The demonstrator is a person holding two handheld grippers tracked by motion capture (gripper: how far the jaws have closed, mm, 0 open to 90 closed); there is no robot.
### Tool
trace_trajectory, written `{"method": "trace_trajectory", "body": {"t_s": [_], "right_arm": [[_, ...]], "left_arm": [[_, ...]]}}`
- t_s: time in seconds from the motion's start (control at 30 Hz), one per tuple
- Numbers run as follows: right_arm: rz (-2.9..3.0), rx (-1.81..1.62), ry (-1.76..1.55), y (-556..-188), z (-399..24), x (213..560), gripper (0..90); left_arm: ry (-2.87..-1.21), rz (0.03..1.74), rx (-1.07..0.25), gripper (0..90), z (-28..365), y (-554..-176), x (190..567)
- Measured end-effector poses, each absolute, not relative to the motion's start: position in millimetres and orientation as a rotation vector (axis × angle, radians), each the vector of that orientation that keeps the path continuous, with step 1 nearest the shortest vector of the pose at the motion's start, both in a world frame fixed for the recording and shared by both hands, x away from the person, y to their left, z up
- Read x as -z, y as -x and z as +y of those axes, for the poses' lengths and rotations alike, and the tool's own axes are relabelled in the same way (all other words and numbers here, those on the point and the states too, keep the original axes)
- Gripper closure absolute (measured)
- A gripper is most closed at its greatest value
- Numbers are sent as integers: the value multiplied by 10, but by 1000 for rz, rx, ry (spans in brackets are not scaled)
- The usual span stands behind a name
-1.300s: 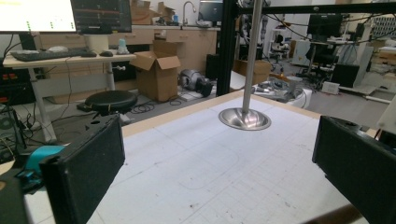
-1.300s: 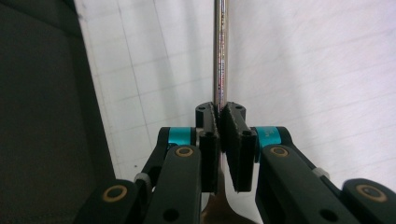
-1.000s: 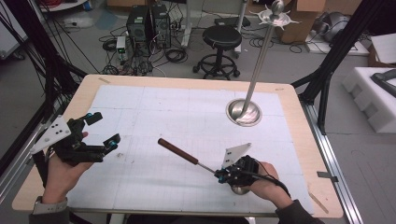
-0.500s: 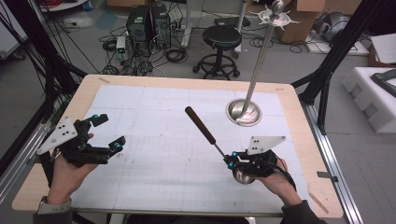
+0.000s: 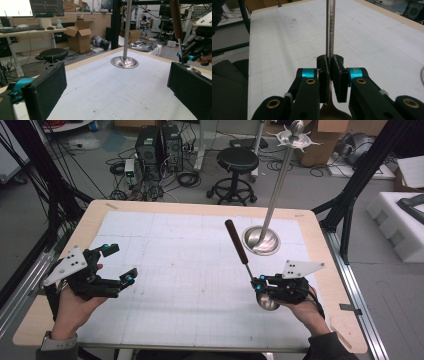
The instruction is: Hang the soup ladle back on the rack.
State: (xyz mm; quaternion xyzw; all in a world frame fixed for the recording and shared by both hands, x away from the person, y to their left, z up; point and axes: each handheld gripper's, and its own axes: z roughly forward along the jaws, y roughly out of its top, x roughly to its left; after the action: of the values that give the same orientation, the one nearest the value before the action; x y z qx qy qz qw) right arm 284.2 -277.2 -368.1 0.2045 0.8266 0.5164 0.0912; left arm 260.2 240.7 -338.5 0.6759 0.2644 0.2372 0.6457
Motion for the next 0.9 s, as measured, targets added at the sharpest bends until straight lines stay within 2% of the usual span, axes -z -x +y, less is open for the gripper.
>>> {"method": "trace_trajectory", "body": {"t_s": [0.23,0.9], "right_arm": [[2353,-1597,-694,-2968,-3038,3634,843],[2280,-1625,-736,-3138,-3437,3521,843]], "left_arm": [[-1541,594,-540,28,2385,-2600,3371],[-1537,613,-525,28,2382,-2628,3425]]}}
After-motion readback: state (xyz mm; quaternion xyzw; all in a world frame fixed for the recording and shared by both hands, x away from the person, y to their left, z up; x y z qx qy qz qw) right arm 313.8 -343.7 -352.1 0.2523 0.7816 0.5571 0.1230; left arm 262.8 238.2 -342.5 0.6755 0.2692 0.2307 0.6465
